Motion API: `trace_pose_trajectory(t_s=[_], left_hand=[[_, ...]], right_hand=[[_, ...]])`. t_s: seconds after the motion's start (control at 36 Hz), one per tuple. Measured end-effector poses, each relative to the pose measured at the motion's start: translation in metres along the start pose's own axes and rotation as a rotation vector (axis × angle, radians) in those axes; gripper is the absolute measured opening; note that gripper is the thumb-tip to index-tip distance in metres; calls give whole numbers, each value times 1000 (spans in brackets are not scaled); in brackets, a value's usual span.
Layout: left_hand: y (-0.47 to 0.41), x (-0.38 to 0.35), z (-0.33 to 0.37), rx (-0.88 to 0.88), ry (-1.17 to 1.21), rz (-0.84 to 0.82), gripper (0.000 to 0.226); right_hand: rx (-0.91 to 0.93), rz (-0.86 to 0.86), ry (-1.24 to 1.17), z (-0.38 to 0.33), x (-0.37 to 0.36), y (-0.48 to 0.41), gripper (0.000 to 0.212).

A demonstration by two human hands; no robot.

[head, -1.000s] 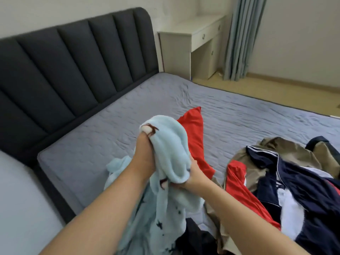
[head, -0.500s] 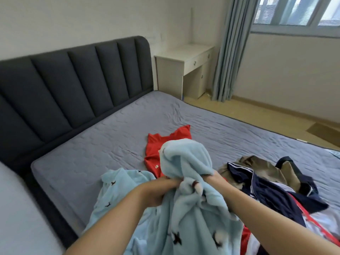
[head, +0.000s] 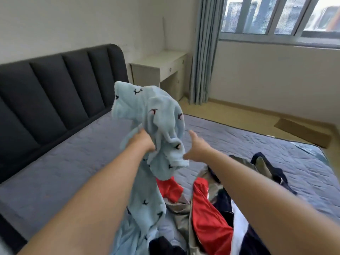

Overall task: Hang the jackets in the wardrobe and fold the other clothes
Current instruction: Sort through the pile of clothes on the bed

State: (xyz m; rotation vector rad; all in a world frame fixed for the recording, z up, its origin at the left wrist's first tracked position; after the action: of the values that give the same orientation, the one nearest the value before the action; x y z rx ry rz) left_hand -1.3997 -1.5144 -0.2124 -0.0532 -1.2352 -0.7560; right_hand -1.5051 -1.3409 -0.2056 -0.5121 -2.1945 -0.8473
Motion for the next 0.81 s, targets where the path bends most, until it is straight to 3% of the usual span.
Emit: trace_pose_trajectory(t_s=[0.08, 0.22, 0.36, 0.47, 0.67, 0.81], left_hand=[[18, -85, -18, -7, -111, -223, 84], [49, -206, -28, -127, -255, -435, 56], [85, -304, -8, -325, -384, -584, 38], [108, -372, 12, -391, -412, -606, 31], [135, -476, 51, -478, -378, -588, 37], [146, -537, 76, -391, -50, -621, 73]], right_hand=[[-89, -130, 109, 78, -66, 19, 93], [-296, -285, 111, 202, -144, 63, 77], [-396, -334, 87, 286, -182, 96, 71], [-429, -313, 100, 338, -203, 114, 68], [-467, -221, 79, 426, -231, 132, 69], [-522, -139, -90, 488, -250, 131, 79]])
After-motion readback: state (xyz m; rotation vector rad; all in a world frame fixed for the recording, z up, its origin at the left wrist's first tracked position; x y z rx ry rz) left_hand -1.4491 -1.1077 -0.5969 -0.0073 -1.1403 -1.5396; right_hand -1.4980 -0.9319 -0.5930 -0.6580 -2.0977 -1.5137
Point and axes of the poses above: each hand's wrist, its own y-axis away from the middle knuckle, its own x-axis out of the back of the hand, z = x × y, the point moved 3 cm from there along -y, towards the middle knuckle, and after that the axes turned 8 degrees about -z, right-handed, at the moved point
